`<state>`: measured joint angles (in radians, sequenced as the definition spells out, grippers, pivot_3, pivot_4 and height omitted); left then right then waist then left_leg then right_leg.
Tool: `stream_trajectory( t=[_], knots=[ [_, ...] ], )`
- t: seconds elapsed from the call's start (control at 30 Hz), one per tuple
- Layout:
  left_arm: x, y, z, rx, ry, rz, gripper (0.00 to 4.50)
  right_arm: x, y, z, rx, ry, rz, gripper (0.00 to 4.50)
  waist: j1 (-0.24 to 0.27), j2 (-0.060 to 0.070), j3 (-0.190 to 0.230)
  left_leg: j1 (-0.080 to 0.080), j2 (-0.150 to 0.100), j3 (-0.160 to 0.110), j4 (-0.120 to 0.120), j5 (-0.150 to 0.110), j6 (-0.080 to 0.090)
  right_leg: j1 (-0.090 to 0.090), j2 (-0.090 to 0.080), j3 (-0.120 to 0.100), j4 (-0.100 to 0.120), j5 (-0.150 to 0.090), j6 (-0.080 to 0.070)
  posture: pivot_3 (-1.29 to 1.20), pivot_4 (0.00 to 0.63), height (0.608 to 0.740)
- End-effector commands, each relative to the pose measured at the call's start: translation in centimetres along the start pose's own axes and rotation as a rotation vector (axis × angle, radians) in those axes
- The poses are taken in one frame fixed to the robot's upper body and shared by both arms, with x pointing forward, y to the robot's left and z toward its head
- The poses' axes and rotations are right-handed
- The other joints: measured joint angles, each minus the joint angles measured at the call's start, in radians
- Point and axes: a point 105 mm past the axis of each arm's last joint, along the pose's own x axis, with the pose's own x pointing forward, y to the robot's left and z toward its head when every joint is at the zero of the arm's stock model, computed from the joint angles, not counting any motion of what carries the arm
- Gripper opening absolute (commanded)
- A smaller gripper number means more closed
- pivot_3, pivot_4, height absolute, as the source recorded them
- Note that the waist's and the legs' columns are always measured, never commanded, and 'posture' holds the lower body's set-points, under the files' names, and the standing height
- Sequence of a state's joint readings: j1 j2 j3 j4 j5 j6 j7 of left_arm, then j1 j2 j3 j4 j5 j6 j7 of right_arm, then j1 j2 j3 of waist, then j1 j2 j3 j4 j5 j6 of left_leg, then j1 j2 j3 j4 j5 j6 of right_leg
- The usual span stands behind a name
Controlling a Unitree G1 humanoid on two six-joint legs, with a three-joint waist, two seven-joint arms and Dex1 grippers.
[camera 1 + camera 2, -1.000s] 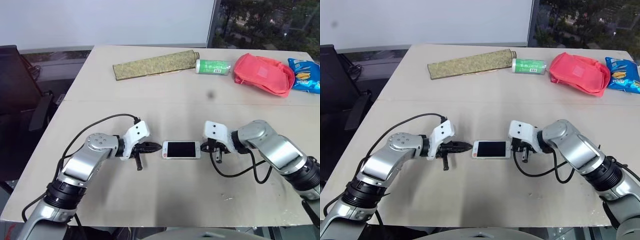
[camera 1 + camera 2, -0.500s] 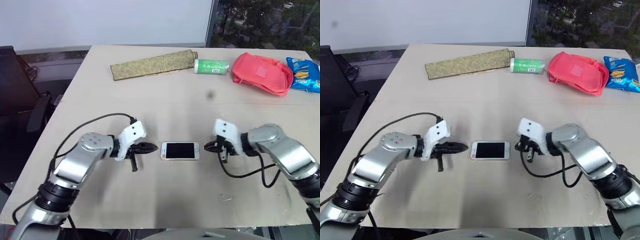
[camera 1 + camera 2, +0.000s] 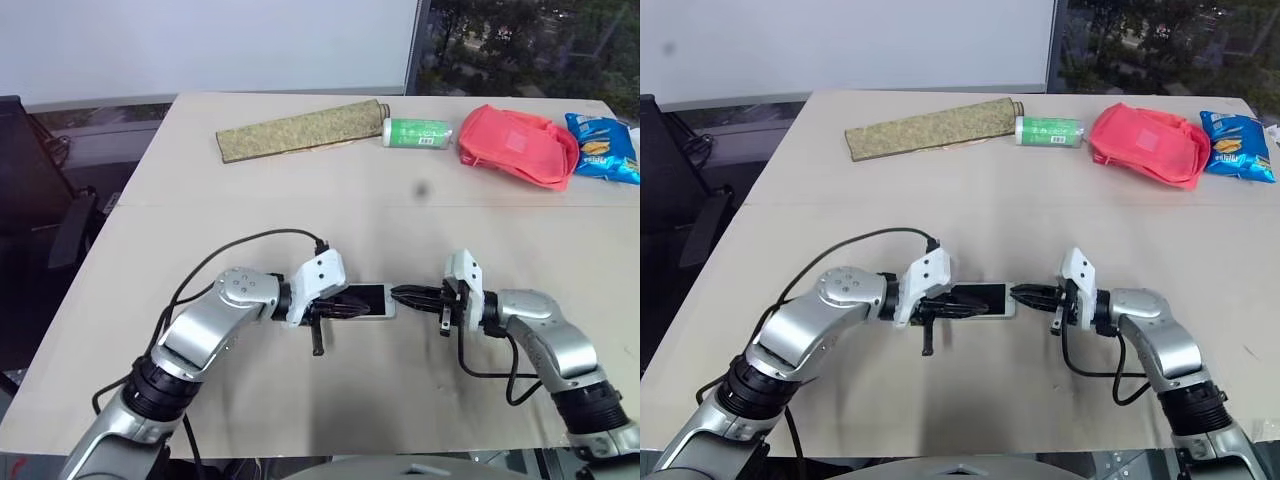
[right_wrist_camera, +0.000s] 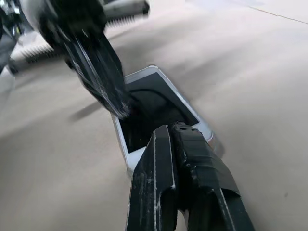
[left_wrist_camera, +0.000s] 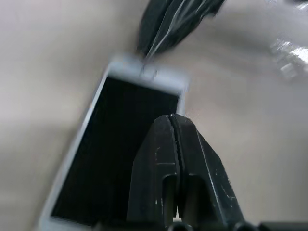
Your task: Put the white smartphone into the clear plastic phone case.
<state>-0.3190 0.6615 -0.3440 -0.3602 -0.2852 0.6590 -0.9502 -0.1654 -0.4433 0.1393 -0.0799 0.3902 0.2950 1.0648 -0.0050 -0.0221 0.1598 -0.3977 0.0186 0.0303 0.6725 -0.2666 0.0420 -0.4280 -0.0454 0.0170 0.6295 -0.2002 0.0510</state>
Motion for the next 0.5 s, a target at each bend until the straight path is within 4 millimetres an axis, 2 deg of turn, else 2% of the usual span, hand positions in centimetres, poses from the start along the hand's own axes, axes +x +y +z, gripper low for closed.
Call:
stream_trajectory(
  t=[0.03,0.3,0.43,0.5],
  knots=[
    [-0.3,0.2,-1.2,0.040,0.066,0.018,0.00,-0.4,-0.3,0.4,-0.039,-0.038,0.007,0.05,-0.002,0.000,0.000,0.000,0.000,0.000,0.000,0.000,0.000,0.000,0.000,0.000,0.000,-0.001,-0.002,0.00,0.150,0.740],
    [-0.3,-0.3,-1.5,0.038,0.078,0.004,0.00,-0.1,0.0,-2.9,-0.076,0.094,0.047,0.05,-0.005,0.001,-0.001,0.003,0.002,0.001,0.001,0.000,0.000,0.002,0.000,0.001,0.001,-0.002,-0.003,0.00,0.150,0.740],
    [-0.4,-0.3,-1.5,0.033,0.081,0.004,0.00,0.3,-0.2,-3.7,-0.098,0.150,0.057,0.05,-0.008,0.000,-0.001,0.016,0.003,0.002,0.000,0.000,0.000,0.014,0.000,0.001,0.000,-0.004,0.000,0.00,0.150,0.740],
    [-0.5,-0.2,-1.6,0.032,0.085,0.005,0.00,0.6,-0.3,-4.3,-0.106,0.193,0.061,0.05,-0.009,0.000,-0.002,0.017,0.003,0.002,0.000,0.000,0.000,0.015,0.000,0.002,0.001,-0.004,0.001,0.00,0.150,0.740]
  ],
)
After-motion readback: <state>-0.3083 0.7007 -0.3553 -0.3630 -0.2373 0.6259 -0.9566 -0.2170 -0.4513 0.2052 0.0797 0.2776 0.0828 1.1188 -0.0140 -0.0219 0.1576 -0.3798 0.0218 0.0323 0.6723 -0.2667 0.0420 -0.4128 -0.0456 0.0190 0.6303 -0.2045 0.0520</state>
